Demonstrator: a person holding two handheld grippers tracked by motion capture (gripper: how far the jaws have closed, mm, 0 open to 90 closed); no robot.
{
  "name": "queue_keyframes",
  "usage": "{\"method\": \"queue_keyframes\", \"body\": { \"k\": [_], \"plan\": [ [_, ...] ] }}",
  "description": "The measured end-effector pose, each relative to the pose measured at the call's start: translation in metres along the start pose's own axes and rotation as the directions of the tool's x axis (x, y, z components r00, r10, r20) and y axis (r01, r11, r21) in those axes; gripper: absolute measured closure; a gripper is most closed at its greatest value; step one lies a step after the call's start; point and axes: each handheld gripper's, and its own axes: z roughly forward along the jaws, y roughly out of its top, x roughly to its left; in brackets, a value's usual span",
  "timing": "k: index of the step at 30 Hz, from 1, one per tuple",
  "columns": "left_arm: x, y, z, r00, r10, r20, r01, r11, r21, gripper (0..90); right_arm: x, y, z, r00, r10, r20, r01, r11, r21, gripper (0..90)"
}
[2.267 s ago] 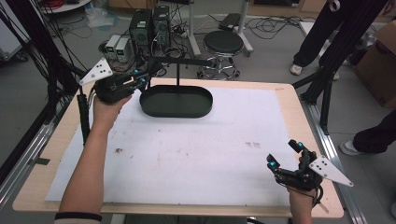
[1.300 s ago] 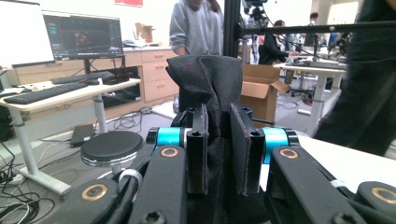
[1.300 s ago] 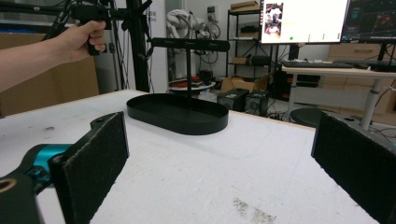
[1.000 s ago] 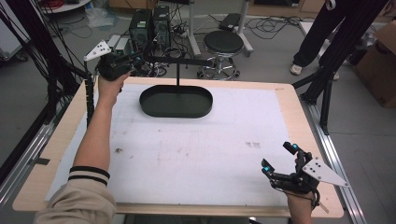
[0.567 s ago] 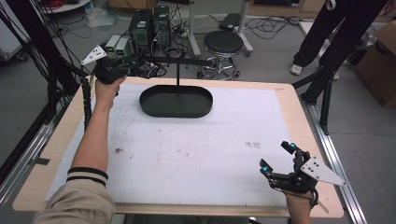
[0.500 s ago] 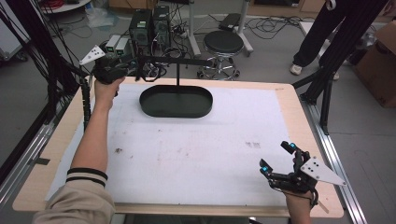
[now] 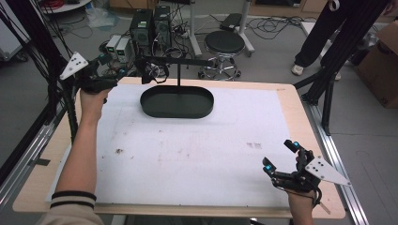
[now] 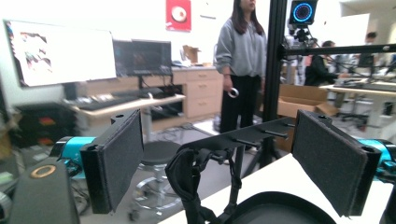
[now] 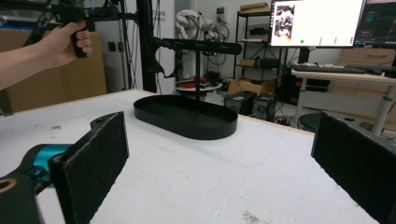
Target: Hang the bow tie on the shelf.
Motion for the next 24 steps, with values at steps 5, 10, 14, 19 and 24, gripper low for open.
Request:
{"method": "queue_keyframes", "body": {
  "k": [5,10,14,19,24],
  "plan": [
    [-0.022,0.013,-0.037,0.9973,0.058,-0.045,-0.060,0.9977,-0.033,16.3,-0.003,0.004,-0.002,1.0000,0.003,0.009,-0.003,0.9996,-0.027,3.0],
    [-0.040,0.021,-0.071,0.9900,0.098,-0.101,-0.101,0.9945,-0.026,16.4,-0.005,0.009,-0.006,0.9990,0.002,0.044,-0.001,0.9991,-0.043,3.0],
    [-0.051,0.024,-0.099,0.9836,0.113,-0.140,-0.117,0.9929,-0.019,16.4,-0.009,0.009,-0.011,0.9977,0.006,0.068,-0.002,0.9987,-0.051,3.0],
    [-0.064,0.020,-0.131,0.9717,0.144,-0.187,-0.146,0.9893,0.003,16.4,-0.013,0.009,-0.014,0.9939,0.020,0.108,-0.013,0.9981,-0.060,3.0],
    [-0.073,0.010,-0.154,0.9603,0.164,-0.226,-0.160,0.9864,0.035,16.4,-0.014,0.006,-0.013,0.9900,0.012,0.141,-0.006,0.9990,-0.044,3.0]
  ]
}}
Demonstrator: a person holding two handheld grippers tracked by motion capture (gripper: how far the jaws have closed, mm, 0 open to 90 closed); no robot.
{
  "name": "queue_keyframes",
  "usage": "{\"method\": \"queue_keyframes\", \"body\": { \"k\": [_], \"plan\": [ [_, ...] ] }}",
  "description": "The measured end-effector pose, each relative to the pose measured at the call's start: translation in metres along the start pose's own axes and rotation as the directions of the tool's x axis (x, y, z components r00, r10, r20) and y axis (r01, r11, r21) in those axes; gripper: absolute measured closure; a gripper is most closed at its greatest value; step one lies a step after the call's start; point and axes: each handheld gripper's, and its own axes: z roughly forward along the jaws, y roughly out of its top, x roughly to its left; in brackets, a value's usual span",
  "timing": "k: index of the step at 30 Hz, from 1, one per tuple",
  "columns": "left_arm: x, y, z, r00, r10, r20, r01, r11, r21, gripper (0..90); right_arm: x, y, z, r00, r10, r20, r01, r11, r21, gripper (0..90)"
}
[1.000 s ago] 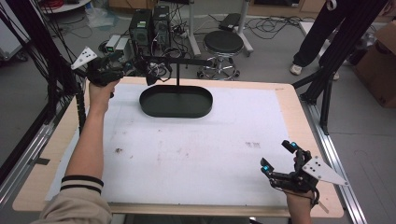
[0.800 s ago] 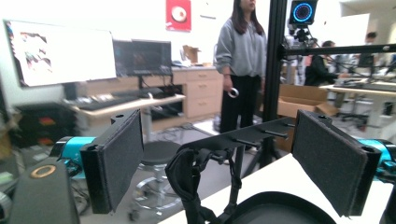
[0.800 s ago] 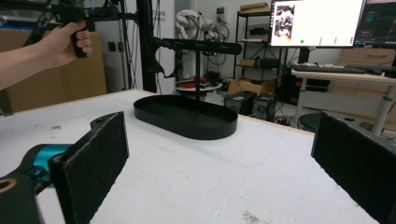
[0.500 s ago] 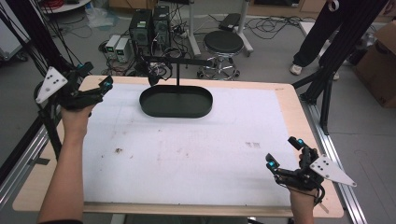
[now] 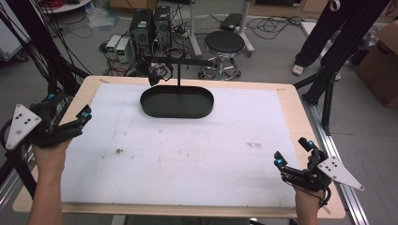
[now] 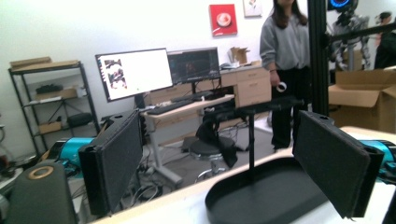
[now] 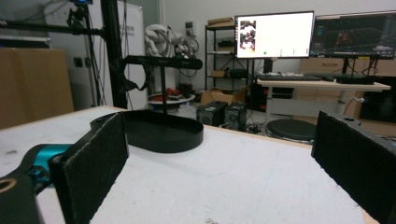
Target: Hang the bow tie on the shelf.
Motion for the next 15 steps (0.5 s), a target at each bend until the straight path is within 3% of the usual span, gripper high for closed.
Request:
{"method": "queue_keyframes", "body": {
  "k": [6,9,15],
  "plan": [
    [-0.004,-0.015,-0.025,0.9982,-0.034,-0.049,0.035,0.9987,0.036,16.4,0.007,0.004,0.004,0.9991,-0.040,0.009,0.040,0.9992,0.007,3.0],
    [-0.002,-0.025,-0.036,0.9952,-0.070,-0.069,0.074,0.9957,0.055,16.4,0.008,0.002,0.006,0.9991,-0.040,0.011,0.040,0.9991,0.012,3.0],
    [0.003,-0.042,-0.054,0.9887,-0.101,-0.111,0.108,0.9919,0.066,16.4,0.008,-0.004,0.007,0.9993,-0.033,0.020,0.033,0.9993,0.021,3.0]
  ]
}}
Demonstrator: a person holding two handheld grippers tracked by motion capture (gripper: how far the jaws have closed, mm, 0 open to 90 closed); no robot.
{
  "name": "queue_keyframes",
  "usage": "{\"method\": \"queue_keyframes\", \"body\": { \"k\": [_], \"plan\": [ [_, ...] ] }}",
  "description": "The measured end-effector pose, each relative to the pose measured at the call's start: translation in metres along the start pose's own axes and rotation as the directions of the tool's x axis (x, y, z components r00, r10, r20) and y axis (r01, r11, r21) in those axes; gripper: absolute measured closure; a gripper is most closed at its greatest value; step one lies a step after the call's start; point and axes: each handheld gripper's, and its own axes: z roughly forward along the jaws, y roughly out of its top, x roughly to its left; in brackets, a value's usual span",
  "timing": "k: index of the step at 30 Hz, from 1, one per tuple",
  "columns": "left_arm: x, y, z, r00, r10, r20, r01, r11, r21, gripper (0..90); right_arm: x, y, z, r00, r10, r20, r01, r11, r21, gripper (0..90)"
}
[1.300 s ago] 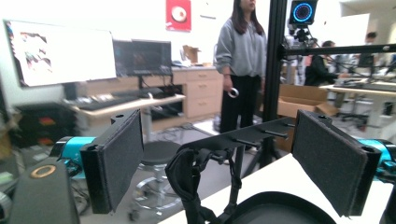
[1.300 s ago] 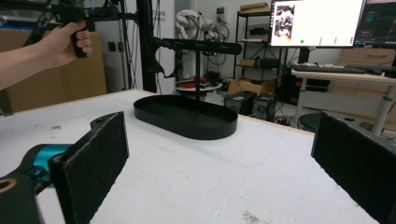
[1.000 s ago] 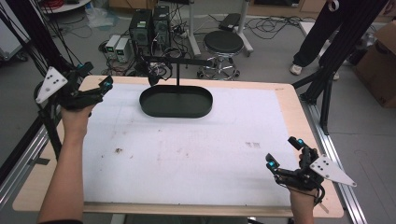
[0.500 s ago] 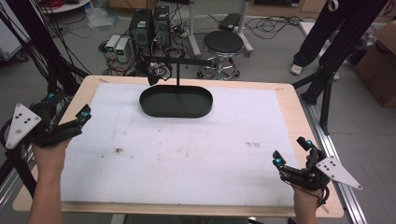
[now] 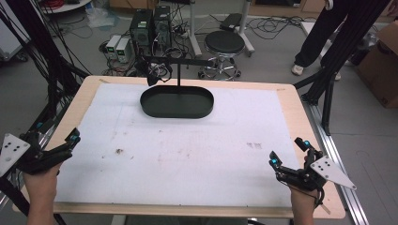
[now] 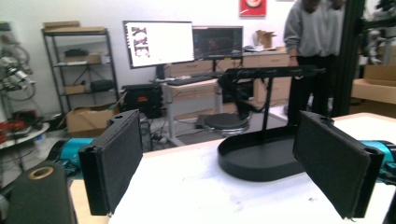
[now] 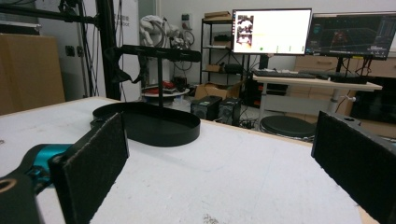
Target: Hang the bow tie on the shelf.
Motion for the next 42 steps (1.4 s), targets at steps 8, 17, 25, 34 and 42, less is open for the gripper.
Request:
{"method": "queue_keyframes", "body": {
  "k": [8,17,25,34,42],
  "plan": [
    [-0.008,-0.022,-0.012,0.9982,-0.055,-0.023,0.054,0.9983,-0.022,16.3,0.000,-0.008,0.001,0.9999,-0.002,0.011,0.001,0.9998,0.019,3.0],
    [-0.015,-0.032,-0.007,0.9990,-0.045,0.001,0.045,0.9988,0.020,16.0,0.003,-0.008,0.000,0.9999,-0.009,0.013,0.008,0.9996,0.026,3.0],
    [-0.019,-0.034,-0.004,0.9976,-0.063,0.028,0.062,0.9976,0.031,16.1,0.006,-0.010,0.004,0.9999,-0.009,0.007,0.009,0.9994,0.033,3.0],
    [-0.017,-0.035,-0.004,0.9951,-0.085,0.050,0.083,0.9957,0.040,15.6,0.008,-0.010,0.005,1.0000,-0.005,0.003,0.005,0.9992,0.039,3.0],
    [-0.019,-0.035,-0.002,0.9949,-0.079,0.062,0.076,0.9960,0.046,15.6,0.009,-0.011,0.005,1.0000,-0.001,0.003,0.001,0.9991,0.043,3.0]
  ]
}}
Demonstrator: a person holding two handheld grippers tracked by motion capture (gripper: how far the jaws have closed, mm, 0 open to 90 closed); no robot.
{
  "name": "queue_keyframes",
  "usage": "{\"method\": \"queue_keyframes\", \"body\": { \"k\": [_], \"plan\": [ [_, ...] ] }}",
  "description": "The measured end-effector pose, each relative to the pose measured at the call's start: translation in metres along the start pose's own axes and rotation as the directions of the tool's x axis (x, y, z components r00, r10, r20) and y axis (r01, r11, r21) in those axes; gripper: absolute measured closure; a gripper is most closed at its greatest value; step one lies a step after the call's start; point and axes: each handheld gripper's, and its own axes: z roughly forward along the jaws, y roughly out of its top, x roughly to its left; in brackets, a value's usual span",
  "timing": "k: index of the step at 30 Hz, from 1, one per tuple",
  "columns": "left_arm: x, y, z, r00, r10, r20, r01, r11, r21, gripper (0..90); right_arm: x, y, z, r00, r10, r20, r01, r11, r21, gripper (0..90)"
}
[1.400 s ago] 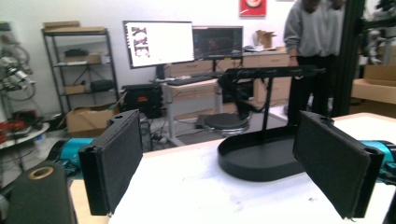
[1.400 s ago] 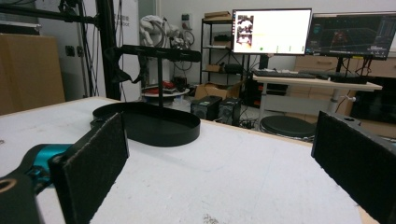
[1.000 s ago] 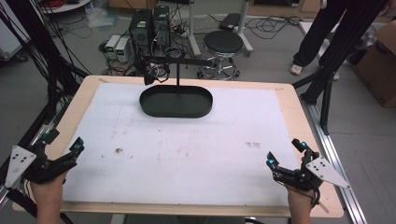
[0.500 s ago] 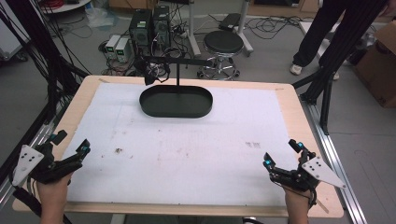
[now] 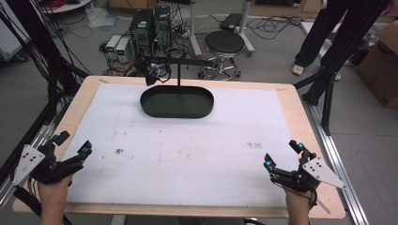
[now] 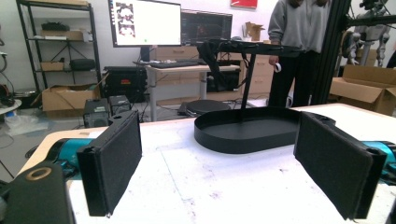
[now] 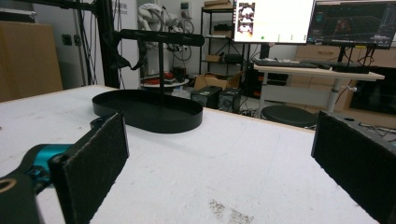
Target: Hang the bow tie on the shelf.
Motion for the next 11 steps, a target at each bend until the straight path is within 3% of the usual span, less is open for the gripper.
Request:
{"method": "queue_keyframes", "body": {
  "k": [11],
  "plan": [
    [-0.0018,0.0008,0.0021,0.9998,0.008,0.020,-0.008,0.9999,0.007,15.6,-0.0008,0.0010,-0.0019,1.0000,0.000,0.002,0.000,1.0000,-0.007,3.0]
  ]
}}
